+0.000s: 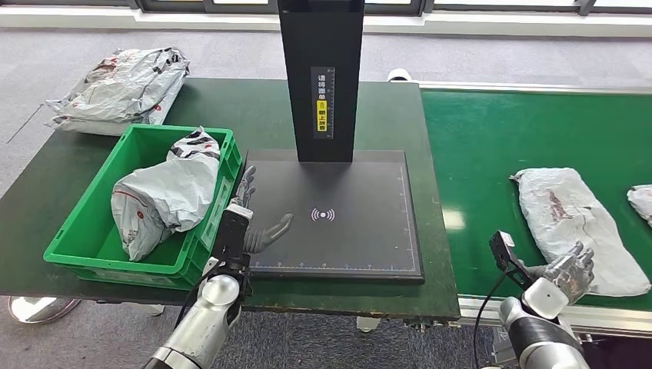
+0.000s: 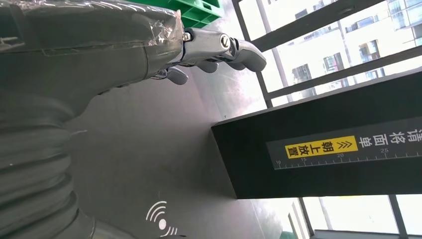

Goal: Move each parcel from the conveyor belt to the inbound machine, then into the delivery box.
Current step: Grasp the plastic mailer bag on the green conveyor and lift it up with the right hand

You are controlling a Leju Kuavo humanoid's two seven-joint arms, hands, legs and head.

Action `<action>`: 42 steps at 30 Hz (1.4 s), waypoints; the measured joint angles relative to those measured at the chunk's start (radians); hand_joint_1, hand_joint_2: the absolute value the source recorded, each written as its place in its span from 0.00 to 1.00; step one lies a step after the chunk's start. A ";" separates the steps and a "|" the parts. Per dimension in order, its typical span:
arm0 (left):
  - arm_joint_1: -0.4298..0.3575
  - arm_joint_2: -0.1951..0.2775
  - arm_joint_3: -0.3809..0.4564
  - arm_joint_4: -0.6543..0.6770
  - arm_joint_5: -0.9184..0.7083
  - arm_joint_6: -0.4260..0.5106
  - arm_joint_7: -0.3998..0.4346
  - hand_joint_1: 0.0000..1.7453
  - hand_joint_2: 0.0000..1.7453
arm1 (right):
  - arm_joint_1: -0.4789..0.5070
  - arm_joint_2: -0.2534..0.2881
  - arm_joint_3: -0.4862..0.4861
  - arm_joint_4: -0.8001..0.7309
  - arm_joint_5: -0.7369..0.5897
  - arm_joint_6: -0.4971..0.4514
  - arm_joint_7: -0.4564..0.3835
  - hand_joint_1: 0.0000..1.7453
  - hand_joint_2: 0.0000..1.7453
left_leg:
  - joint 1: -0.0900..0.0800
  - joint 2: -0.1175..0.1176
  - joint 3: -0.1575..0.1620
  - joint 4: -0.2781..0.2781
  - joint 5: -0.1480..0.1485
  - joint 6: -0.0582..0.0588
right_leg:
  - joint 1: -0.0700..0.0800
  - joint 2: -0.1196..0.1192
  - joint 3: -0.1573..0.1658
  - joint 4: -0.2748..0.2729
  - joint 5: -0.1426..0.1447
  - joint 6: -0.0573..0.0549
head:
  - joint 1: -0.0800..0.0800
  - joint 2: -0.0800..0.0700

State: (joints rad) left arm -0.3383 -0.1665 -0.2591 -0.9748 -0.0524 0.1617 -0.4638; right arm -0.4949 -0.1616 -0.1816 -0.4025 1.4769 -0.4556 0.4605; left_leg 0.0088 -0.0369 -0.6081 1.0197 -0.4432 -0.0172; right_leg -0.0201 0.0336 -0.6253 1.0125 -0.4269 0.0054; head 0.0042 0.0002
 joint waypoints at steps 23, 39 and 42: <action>-0.001 -0.001 0.016 0.010 0.036 -0.033 0.005 0.00 1.00 | -0.004 0.000 0.000 0.008 0.006 0.023 0.006 0.00 1.00 | 0.000 0.000 0.000 0.000 0.000 0.000 | 0.000 0.000 0.000 0.000 0.000 0.000 | 0.000 0.000; -0.026 -0.003 0.016 0.037 0.028 -0.037 0.001 0.00 1.00 | -0.022 -0.001 0.000 0.046 0.008 0.240 0.016 1.00 1.00 | 0.000 0.000 0.001 0.000 0.000 0.000 | 0.000 0.000 0.000 0.000 0.000 0.000 | 0.000 0.000; -0.034 -0.003 0.016 0.048 0.021 -0.037 -0.004 0.00 1.00 | -0.023 -0.001 0.000 0.048 -0.007 0.264 0.002 1.00 1.00 | 0.000 0.000 0.001 0.000 0.000 0.000 | 0.000 0.000 0.001 0.000 0.000 0.000 | 0.000 0.000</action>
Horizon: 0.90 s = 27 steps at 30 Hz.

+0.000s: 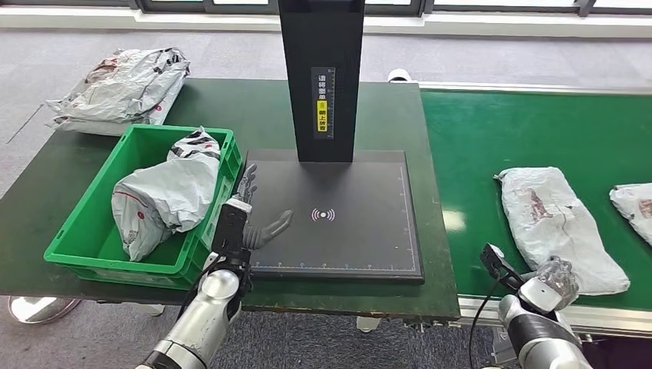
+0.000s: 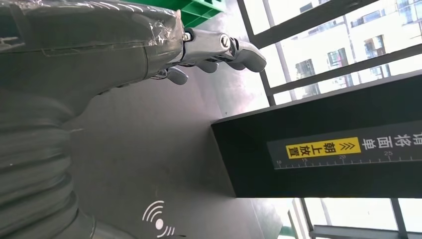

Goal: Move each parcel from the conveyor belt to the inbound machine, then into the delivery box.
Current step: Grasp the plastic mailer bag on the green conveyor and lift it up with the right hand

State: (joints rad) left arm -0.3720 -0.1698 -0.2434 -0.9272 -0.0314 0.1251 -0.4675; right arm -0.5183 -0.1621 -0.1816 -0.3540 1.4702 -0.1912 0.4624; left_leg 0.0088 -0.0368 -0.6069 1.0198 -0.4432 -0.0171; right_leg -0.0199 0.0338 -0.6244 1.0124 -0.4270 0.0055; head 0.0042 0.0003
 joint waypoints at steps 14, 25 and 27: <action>0.001 0.001 0.000 0.003 -0.024 0.023 0.002 0.00 1.00 | 0.019 0.003 0.000 -0.038 -0.122 -0.237 -0.154 1.00 1.00 | 0.000 0.000 -0.001 0.000 0.000 0.000 | 0.000 0.000 0.000 0.000 0.000 0.000 | 0.000 0.000; 0.028 0.003 0.022 -0.037 -0.024 0.035 0.005 0.00 1.00 | 0.074 0.083 0.007 -0.383 -0.390 -0.344 -0.371 1.00 1.00 | 0.000 -0.003 -0.001 0.000 0.001 0.000 | 0.000 -0.002 0.000 0.000 0.000 0.000 | 0.000 0.000; 0.029 0.003 0.024 -0.040 -0.024 0.035 0.005 0.00 1.00 | 0.080 0.087 0.011 -0.409 -0.399 -0.348 -0.373 1.00 1.00 | 0.000 -0.002 -0.001 0.000 0.001 0.001 | 0.000 -0.002 0.000 0.000 0.000 0.000 | 0.000 0.000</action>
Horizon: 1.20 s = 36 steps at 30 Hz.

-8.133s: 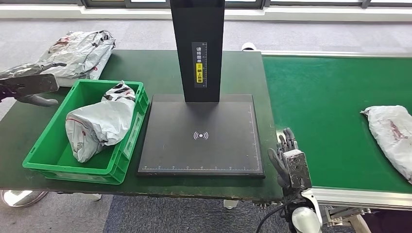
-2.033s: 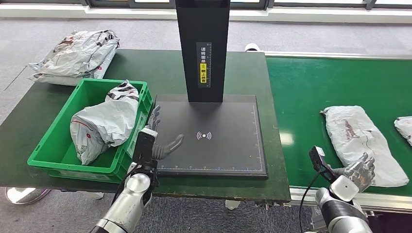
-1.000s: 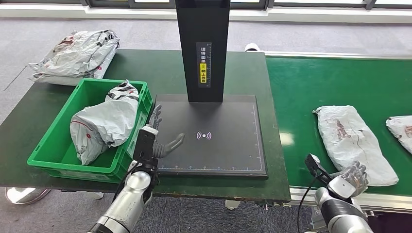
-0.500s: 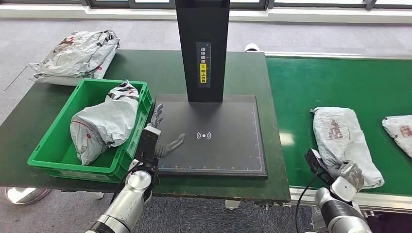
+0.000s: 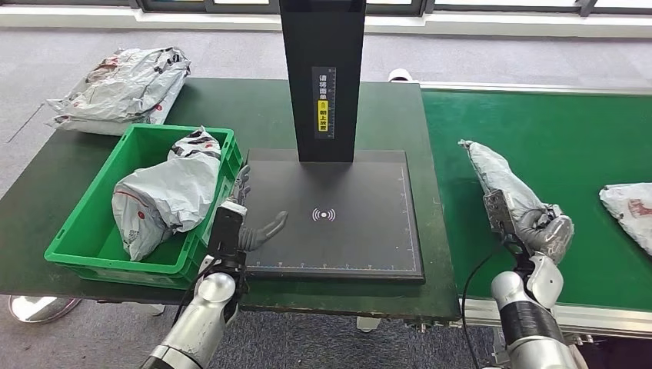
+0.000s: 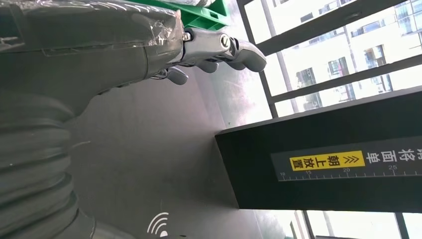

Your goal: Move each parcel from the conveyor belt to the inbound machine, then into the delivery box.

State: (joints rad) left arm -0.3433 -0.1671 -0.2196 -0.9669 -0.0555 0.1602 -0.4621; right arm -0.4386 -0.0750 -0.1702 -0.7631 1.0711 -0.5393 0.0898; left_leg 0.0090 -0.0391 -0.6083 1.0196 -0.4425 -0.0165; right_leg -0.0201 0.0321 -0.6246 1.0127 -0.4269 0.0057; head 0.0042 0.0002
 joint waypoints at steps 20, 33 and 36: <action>-0.047 -0.020 -0.006 0.010 -0.047 0.039 -0.042 0.00 1.00 | -0.021 0.172 0.579 -0.292 -0.189 0.066 -0.225 1.00 1.00 | 0.003 0.002 0.001 -0.001 0.002 -0.002 | 0.003 0.003 -0.001 0.001 0.000 -0.001 | 0.000 0.000; -0.083 -0.006 -0.057 0.070 0.019 0.039 -0.072 0.00 1.00 | 0.012 0.115 0.932 -0.290 -0.403 0.591 -0.169 0.00 1.00 | 0.002 0.001 0.000 0.000 0.001 -0.001 | 0.001 0.001 -0.001 0.000 0.000 -0.001 | 0.000 0.000; -0.086 -0.002 -0.058 0.076 0.033 0.049 -0.075 0.00 1.00 | 0.000 0.099 0.954 -0.259 -0.426 0.627 -0.145 0.00 1.00 | 0.001 0.002 0.000 0.000 0.001 -0.001 | 0.002 0.001 -0.001 0.000 0.000 -0.001 | 0.000 0.000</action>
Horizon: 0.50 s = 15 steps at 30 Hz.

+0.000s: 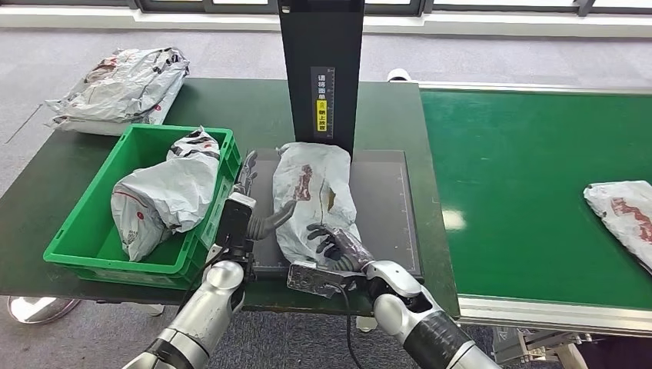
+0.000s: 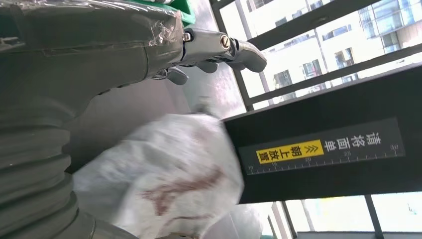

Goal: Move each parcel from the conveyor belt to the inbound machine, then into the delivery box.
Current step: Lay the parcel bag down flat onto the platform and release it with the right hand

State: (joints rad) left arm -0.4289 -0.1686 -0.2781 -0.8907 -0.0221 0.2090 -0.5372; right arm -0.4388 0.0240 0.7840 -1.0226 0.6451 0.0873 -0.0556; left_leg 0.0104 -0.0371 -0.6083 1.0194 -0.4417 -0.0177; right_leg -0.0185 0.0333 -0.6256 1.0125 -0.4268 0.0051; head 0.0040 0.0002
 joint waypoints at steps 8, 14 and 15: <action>0.007 0.012 0.000 -0.013 0.029 0.030 -0.021 0.00 1.00 | -0.022 -0.021 0.011 0.028 -0.063 -0.052 -0.004 0.00 1.00 | 0.000 0.000 0.000 0.000 0.000 0.000 | 0.000 0.000 0.000 0.000 0.000 0.000 | 0.000 0.000; 0.031 0.035 -0.014 -0.055 -0.053 0.067 0.003 0.00 1.00 | 0.036 -0.032 -0.065 -0.038 -0.284 -0.294 -0.190 0.00 1.00 | 0.000 -0.001 0.000 0.000 0.000 0.000 | 0.000 0.000 0.000 0.000 -0.001 0.000 | 0.000 0.000; 0.027 0.040 -0.026 -0.047 -0.105 0.071 0.022 0.00 1.00 | 0.048 -0.031 -0.090 -0.051 -0.332 -0.333 -0.232 0.00 1.00 | 0.000 -0.001 0.000 0.000 0.000 0.000 | 0.000 0.000 0.000 0.000 -0.001 0.000 | 0.000 0.000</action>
State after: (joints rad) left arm -0.4014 -0.1283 -0.3041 -0.9380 -0.1268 0.2800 -0.5151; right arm -0.3910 -0.0073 0.6944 -1.0734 0.3130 -0.2455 -0.2878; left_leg 0.0102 -0.0383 -0.6083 1.0195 -0.4419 -0.0176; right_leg -0.0183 0.0332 -0.6258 1.0124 -0.4274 0.0050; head 0.0041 0.0004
